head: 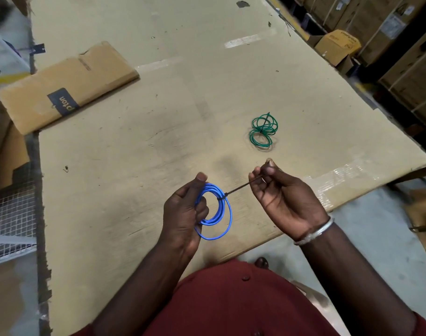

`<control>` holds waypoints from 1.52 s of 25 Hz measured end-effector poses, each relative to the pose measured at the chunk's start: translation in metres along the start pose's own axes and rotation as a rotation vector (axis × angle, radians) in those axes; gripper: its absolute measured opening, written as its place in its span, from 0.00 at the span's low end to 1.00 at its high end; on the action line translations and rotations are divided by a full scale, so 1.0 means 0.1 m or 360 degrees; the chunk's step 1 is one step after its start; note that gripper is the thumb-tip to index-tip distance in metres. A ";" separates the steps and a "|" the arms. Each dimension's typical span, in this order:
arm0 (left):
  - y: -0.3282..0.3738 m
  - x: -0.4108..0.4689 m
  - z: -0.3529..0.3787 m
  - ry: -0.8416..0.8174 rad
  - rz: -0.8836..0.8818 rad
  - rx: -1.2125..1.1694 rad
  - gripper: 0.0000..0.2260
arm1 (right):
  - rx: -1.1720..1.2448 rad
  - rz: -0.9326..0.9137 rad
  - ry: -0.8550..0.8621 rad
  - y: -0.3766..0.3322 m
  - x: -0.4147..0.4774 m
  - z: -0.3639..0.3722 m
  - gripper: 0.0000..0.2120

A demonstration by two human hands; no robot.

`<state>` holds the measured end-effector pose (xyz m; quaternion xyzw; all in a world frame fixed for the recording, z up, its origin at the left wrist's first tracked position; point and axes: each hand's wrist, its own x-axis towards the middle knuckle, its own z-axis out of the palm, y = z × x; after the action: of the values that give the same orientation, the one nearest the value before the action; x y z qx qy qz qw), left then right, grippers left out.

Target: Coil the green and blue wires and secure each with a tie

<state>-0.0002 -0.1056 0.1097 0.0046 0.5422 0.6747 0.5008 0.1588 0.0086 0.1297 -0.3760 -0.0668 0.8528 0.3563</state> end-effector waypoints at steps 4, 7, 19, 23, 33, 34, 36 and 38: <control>-0.02 0.19 -0.02 0.0161 0.0015 -0.0056 0.08 | -0.0930 -0.0304 0.0234 0.45 -0.06 -0.15 0.14; -0.14 0.28 0.08 0.0098 -0.0032 0.0069 0.11 | -0.1392 -0.0230 0.0159 0.70 -0.11 -0.27 0.11; -0.80 1.26 0.79 -0.0248 -0.0096 0.0615 0.07 | -0.1366 -0.0587 0.0702 -0.25 0.79 -0.77 0.07; -0.85 1.75 1.09 -0.0204 -0.0043 0.0742 0.11 | -0.1567 -0.0604 0.0771 -0.57 1.42 -0.86 0.10; -1.20 2.51 1.26 0.0223 -0.0074 0.1096 0.09 | -0.1832 -0.0465 0.1046 -0.64 2.06 -0.88 0.11; -1.22 2.52 1.26 0.0253 -0.0037 0.1153 0.09 | -0.1840 -0.0456 0.1052 -0.64 2.04 -0.87 0.11; -1.23 2.52 1.28 0.0284 0.0045 0.1362 0.08 | -0.1898 -0.0475 0.1059 -0.65 2.04 -0.86 0.11; -1.22 2.49 1.31 0.0280 0.0107 0.1514 0.10 | -0.1988 -0.0476 0.1040 -0.67 2.05 -0.87 0.13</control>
<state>0.0293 0.1478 -0.0599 0.1937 0.8304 0.3654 0.3733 0.1605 0.1796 -0.0280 -0.7323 -0.4828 0.4412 0.1896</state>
